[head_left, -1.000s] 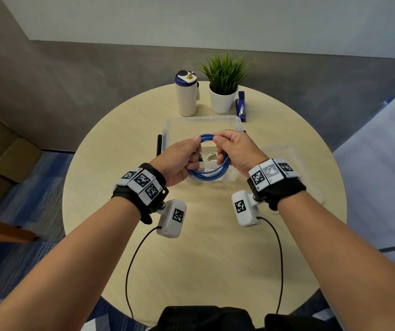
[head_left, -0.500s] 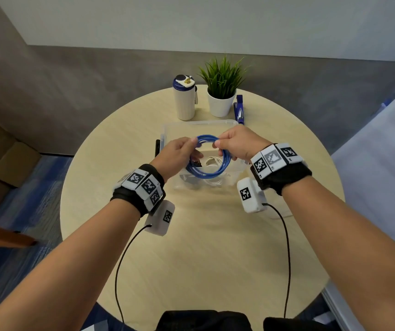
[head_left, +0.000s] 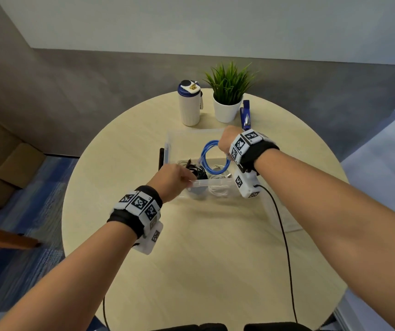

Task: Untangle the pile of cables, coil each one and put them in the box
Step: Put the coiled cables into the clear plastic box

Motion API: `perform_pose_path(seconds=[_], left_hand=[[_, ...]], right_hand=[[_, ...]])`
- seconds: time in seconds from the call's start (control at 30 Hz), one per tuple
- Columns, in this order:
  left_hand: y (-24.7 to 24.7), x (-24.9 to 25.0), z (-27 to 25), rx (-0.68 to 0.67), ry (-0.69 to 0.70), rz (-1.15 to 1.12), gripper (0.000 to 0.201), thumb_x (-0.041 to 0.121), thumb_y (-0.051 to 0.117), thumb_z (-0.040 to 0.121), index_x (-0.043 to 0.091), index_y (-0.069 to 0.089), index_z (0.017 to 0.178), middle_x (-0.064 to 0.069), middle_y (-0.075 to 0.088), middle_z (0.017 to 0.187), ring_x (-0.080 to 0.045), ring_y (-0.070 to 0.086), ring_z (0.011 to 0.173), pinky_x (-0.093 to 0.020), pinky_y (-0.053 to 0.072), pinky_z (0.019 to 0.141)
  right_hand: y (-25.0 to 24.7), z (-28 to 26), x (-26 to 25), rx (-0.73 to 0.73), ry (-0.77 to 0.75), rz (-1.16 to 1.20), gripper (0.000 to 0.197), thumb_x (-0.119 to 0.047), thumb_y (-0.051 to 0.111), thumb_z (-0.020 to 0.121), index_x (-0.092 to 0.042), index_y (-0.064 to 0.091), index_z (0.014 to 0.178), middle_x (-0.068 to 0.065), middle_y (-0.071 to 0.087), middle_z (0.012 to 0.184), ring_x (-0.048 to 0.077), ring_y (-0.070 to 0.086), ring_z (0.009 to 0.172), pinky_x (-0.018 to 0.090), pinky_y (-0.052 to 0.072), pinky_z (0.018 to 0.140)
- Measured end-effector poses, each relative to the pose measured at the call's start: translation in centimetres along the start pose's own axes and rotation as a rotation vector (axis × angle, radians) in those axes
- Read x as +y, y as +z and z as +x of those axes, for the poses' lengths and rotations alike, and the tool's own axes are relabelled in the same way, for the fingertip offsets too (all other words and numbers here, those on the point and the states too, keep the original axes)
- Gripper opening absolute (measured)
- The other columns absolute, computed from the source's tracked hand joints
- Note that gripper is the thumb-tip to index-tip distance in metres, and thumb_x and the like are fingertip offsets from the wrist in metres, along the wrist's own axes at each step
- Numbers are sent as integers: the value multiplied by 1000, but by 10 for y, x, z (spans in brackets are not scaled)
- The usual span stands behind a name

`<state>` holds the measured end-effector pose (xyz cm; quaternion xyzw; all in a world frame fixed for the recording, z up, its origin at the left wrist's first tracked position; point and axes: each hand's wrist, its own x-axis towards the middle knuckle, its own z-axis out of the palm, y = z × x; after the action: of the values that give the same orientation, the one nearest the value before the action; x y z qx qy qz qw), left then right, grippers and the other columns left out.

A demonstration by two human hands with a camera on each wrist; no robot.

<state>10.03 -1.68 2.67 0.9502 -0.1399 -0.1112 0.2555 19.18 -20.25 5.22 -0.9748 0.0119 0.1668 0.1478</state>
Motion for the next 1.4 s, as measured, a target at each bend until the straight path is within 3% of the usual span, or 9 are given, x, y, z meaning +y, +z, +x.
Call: perform_pose_path(seconds=[0.27,0.47,0.53,0.6,0.63,0.8,1.0,1.3,1.4], left_hand=[[-12,-10,12,-119,-10,-68,19,14,71,82,17,75,100,6,70,90,1,56,75,-2,36,70],[-15,-12,20,-170,-24,-98,18,14,71,82,18,75,99,11,66,84,7,55,71,1,36,65],[-15,-12,21,-169,-25,-97,17,14,71,82,17,75,99,10,66,83,5,54,71,0,36,64],[-14,-11,22,-171,-35,-98,16,14,71,82,17,74,98,8,65,83,2,55,71,-1,36,63],[-14,-11,23,-168,-43,-97,15,14,71,82,17,74,97,8,65,82,1,55,71,-3,35,63],[-13,-2,23,-168,-50,-35,13,12,67,84,16,72,96,4,64,85,-10,57,81,-16,39,72],[-5,13,19,-126,-5,-2,17,11,62,86,16,70,101,5,63,91,-11,56,84,-18,39,75],[5,18,16,-54,-8,4,23,13,64,87,19,72,108,-3,69,109,-20,62,97,-21,41,79],[3,13,12,-60,-3,-2,24,18,61,90,25,71,111,0,69,110,-19,63,101,-24,45,82]], right_hand=[[-3,26,1,-308,-18,-402,39,-30,65,86,-16,50,53,-1,53,60,28,62,73,43,57,81],[-3,31,2,-186,-23,-333,28,-27,57,93,-14,54,68,4,48,65,28,59,80,41,53,85],[-6,20,2,-97,16,-214,26,-25,41,99,-7,54,84,11,54,88,30,55,94,42,48,92],[-13,3,-4,-80,-9,-266,41,-26,34,101,-1,44,133,18,46,137,34,47,124,42,42,102],[-12,6,-4,-80,61,-262,45,-24,35,101,-3,39,140,16,41,144,34,43,130,39,39,103],[-4,18,15,-31,56,-233,30,-18,45,96,-1,62,114,12,61,110,31,60,108,34,49,91],[-7,9,45,124,124,218,31,-9,48,90,-2,63,116,19,64,115,33,62,106,39,52,91],[-14,-5,28,-3,-8,22,32,-17,50,92,-5,64,118,14,64,116,31,60,108,35,48,86],[-5,27,19,-120,-103,-227,25,-23,47,92,-9,66,100,14,63,102,31,58,90,40,50,86]])
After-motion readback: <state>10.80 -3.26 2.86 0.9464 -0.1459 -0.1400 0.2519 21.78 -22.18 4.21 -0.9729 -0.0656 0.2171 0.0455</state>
